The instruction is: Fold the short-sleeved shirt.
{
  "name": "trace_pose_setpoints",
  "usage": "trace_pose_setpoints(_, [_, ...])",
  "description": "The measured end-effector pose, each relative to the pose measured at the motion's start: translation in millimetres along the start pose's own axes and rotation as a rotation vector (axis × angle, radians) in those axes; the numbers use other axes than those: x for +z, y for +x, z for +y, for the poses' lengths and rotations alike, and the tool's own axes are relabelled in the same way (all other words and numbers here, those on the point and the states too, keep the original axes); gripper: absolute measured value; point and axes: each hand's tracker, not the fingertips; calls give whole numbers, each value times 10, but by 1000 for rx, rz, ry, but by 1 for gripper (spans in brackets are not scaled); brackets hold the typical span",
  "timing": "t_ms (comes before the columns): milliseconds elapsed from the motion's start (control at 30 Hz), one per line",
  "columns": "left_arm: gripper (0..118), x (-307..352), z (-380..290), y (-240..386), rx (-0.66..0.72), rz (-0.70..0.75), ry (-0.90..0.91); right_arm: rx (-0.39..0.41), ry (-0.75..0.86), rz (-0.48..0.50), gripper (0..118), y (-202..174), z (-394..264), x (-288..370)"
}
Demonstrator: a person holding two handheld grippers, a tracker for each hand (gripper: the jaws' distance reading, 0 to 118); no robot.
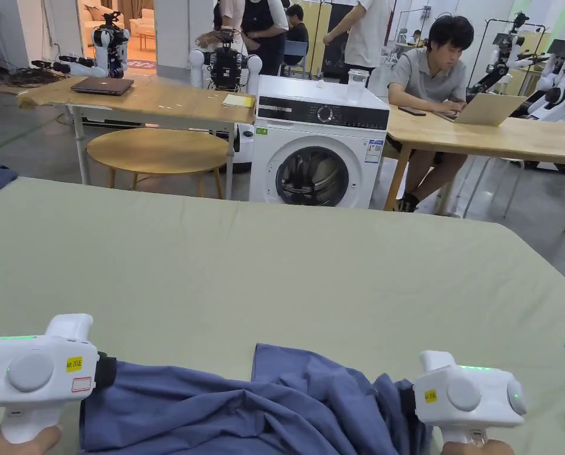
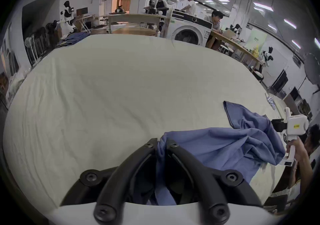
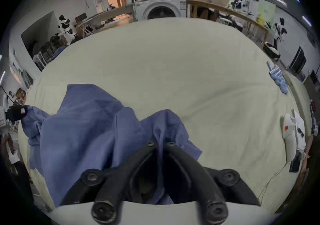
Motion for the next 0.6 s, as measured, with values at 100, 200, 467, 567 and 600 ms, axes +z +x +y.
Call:
trace_pose_setpoints(100, [3,92,57,-23,-6,0,21,11,87,4,2,-10,-2,183])
trace_pose_setpoints(200, [3,238,167,-66,-3,1,47,-5,194,-17,2,-8,61,477])
trace_pose_setpoints(467, [3,959,708,-298,3,50,200,11,450,-74,2,-53,546,1387])
trace_pose_setpoints(567, [3,1259,956,-442,6,83,259,8,528,-94,2,-66,804,1714])
trace_pose_setpoints(600, [3,1360,1037,-476,11,96,274,11,544,-112,2,-74,896,1810])
